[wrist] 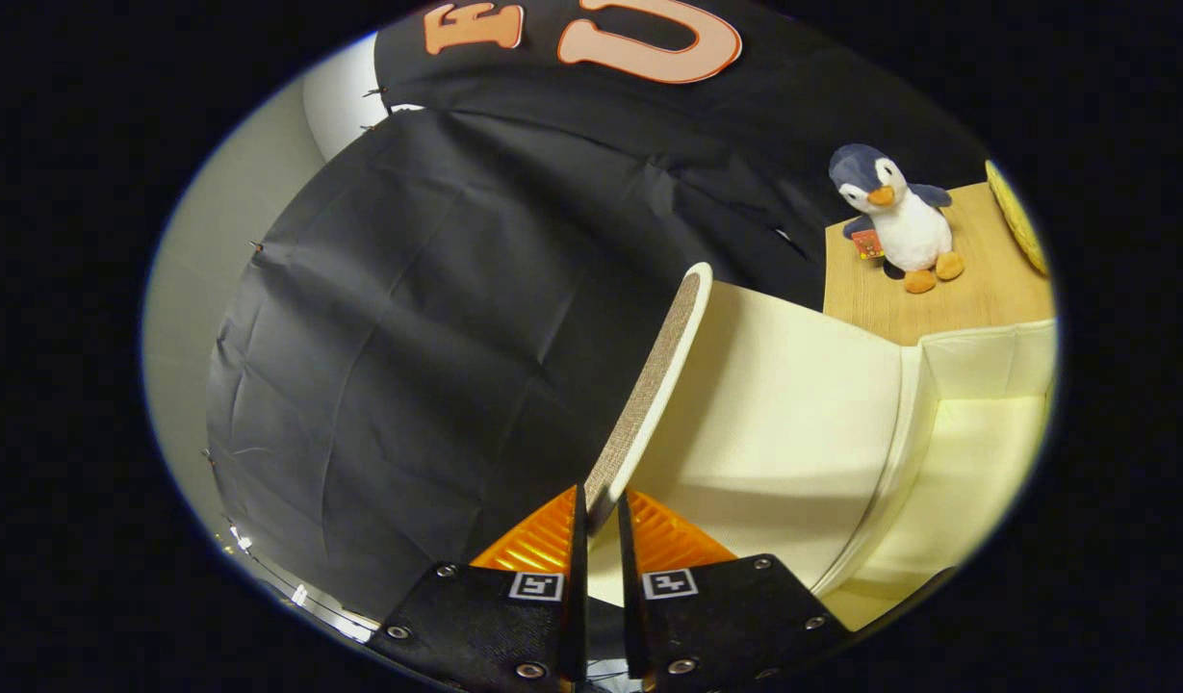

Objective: Open the storage box then place both shoes into the box .Put the left shoe in first, then the right shoe, with the right side of both shoes facing outward in a uniform manner.

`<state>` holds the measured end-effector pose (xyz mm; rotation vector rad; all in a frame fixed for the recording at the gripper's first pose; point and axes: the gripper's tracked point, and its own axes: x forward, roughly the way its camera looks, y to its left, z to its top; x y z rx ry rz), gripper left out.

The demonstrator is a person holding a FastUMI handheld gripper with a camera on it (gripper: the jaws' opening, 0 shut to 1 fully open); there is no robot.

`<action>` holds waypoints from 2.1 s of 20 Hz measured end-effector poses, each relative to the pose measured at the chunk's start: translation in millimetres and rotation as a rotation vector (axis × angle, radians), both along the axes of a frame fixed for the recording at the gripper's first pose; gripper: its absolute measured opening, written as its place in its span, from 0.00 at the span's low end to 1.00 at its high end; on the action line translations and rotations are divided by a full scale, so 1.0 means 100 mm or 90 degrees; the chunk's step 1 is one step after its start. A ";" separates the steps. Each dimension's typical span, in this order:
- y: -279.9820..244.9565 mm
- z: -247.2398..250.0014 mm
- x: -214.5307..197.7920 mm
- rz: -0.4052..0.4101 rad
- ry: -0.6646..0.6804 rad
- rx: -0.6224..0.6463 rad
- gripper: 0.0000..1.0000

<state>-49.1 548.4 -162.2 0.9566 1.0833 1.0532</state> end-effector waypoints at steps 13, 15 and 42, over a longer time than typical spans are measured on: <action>-1.63 0.06 0.31 -0.151 -0.219 -0.157 0.61; -2.03 0.03 0.40 -0.195 -0.266 -0.210 0.66; -4.30 -2.76 -0.80 -0.160 -0.113 -0.611 0.89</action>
